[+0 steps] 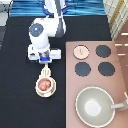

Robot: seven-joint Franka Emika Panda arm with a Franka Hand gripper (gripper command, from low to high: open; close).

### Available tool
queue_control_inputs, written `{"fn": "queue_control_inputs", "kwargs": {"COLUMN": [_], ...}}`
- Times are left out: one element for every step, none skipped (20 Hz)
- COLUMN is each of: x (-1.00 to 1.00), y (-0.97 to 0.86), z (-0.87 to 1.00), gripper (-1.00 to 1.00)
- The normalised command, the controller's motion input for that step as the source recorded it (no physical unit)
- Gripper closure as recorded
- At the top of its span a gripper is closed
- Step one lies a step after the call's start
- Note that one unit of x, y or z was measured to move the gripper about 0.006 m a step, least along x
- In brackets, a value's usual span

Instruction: Take the lid off the pot, put the pot on the plate, and use the tool to push the pot to the front of the table.

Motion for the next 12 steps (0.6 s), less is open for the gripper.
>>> {"fn": "queue_control_inputs", "kwargs": {"x": [1.00, 1.00, 1.00, 1.00, 1.00, 1.00, 1.00, 1.00, 1.00, 1.00, 1.00, 1.00], "y": [0.00, 0.00, 0.00, 0.00, 0.01, 0.01, 0.01, 0.02, 0.02, 0.01, 0.01, 0.00], "z": [0.10, 0.12, 0.15, 0.17, 0.21, 0.23, 0.25, 0.29, 0.32, 0.33, 0.35, 0.37], "gripper": [1.00, 1.00, 1.00, 1.00, 1.00, 1.00, 1.00, 1.00, 1.00, 1.00, 1.00, 1.00]}}
